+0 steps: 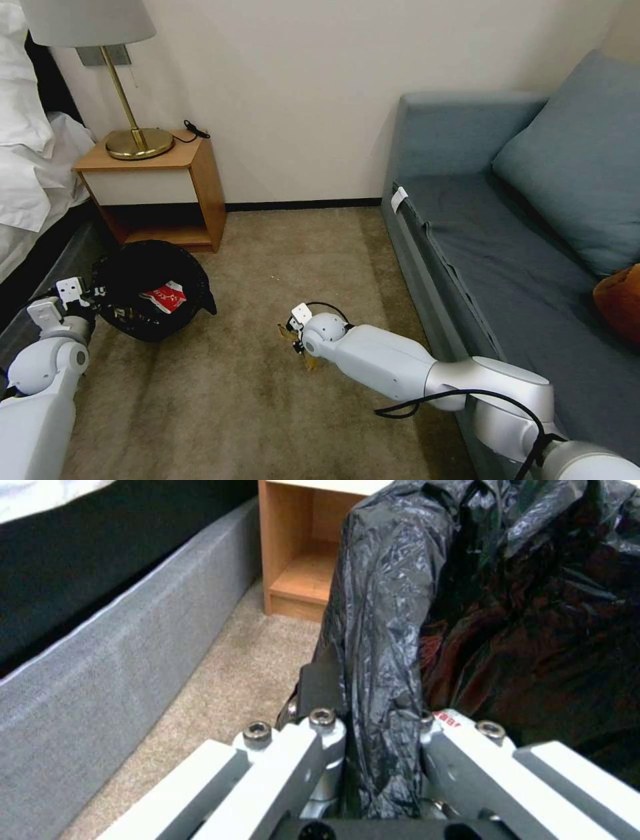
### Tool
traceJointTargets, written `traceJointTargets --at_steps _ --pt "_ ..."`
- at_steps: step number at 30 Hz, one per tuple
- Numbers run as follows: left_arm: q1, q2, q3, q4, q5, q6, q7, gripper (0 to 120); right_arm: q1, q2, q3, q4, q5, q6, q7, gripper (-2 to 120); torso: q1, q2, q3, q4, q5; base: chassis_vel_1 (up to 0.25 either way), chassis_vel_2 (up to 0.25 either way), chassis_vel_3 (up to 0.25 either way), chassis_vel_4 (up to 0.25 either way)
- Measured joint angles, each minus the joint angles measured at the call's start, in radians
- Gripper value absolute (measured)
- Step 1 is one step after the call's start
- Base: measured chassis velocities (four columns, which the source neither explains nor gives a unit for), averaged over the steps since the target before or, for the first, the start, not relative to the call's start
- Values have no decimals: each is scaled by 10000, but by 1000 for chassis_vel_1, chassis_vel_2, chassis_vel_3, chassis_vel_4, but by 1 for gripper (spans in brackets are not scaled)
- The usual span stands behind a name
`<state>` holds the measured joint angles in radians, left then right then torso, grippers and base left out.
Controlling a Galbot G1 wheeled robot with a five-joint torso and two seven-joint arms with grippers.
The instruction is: Pick up the trash bin, then pick up the garbage on the floor and place it into the trash bin.
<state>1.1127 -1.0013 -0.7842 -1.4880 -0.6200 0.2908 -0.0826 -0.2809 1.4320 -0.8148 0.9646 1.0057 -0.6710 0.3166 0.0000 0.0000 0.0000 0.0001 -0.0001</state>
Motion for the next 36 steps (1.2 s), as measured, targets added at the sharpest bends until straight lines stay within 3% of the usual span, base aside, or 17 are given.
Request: traceJointTargets --at_steps 15,21,25,28,32,36 --pt "-124 -169 194 -153 -71 -10 112 3 1795 -10 1228 712 -302 308 -762 0 0 0 1 -2 1 0 0 0 0" --pt "-277 -316 318 -196 -90 50 152 3 2597 274 1639 1385 228 470 -1223 0 0 0 1 0 0 0 0 0 0" --pt "-431 -656 358 -325 -203 249 128 3 3167 807 1644 1782 676 774 -1985 0 0 0 -1 0 0 0 0 0 0" --pt "-498 -877 444 -437 -190 350 102 3 3373 1489 1499 1610 756 1025 -2378 0 0 0 0 0 0 0 0 0 0" --pt "-543 -1013 497 -486 -157 410 84 3 3475 1777 1395 1118 735 1222 -2620 0 0 0 -1 9 -1 0 0 0 0" --pt "-535 -1092 537 -561 -130 437 75 3 3510 1810 949 335 604 1632 -2883 0 0 0 0 -11 2 0 0 0 0"
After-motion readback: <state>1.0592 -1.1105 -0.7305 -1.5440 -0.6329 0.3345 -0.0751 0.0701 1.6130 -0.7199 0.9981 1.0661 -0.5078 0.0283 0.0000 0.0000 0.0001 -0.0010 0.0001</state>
